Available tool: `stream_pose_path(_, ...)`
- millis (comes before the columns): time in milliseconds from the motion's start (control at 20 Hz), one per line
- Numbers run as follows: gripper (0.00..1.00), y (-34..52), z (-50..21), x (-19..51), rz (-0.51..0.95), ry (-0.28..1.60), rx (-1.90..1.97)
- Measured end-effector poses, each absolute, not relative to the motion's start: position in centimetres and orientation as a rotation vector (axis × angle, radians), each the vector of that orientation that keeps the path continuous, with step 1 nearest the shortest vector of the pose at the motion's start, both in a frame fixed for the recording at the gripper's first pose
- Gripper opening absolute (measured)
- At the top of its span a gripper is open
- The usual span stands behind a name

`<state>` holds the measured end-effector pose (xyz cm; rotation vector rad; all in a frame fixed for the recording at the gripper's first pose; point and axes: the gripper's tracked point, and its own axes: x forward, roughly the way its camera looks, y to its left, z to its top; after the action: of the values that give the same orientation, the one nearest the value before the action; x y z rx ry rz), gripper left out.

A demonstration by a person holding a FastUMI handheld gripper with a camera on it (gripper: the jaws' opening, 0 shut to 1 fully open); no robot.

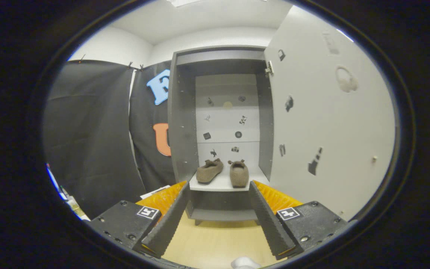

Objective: Open the shoe cabinet door, grab the shoes and put them into the shoe cabinet, then close the shoe cabinet door.

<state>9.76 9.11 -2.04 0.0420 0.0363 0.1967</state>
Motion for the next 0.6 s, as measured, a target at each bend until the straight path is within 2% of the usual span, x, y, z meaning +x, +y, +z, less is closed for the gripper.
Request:
stream_pose_path(300, 1.0, 0.3, -0.6, 2.8, 0.097, 0.009, 0.065)
stream_pose_path(600, 1.0, -11.2, 1.0, 0.6, -0.051, -0.046, 0.093)
